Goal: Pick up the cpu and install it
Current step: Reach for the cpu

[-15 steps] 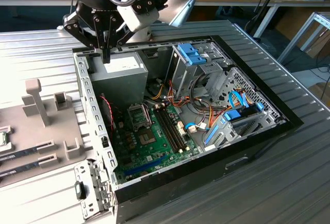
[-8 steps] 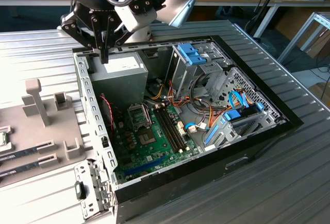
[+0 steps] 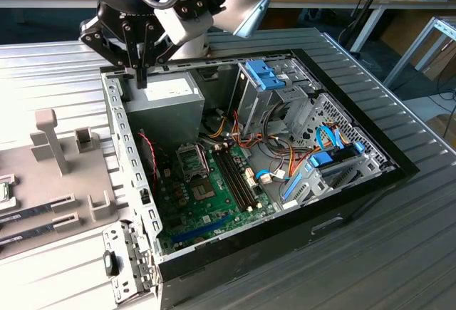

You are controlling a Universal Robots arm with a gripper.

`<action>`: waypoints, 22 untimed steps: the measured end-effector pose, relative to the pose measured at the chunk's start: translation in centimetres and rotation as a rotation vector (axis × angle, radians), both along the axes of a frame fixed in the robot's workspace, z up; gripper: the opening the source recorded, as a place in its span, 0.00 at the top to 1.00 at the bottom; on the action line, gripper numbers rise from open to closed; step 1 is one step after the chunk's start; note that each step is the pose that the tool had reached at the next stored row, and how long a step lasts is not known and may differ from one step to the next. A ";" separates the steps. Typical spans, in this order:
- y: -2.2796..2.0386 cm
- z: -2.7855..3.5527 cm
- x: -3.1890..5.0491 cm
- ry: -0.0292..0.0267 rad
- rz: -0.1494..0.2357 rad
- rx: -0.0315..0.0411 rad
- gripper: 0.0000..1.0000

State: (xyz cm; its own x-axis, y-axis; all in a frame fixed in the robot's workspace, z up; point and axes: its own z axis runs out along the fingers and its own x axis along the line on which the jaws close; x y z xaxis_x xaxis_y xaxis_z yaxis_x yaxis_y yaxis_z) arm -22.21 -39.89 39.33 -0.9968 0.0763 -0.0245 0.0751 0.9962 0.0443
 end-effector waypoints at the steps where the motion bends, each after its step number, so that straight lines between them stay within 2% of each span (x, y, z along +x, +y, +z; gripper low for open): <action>1: 0.00 0.00 -0.06 0.0000 0.000 0.0000 0.89; 22: 0.00 0.00 -1.17 0.0000 0.000 0.0000 0.89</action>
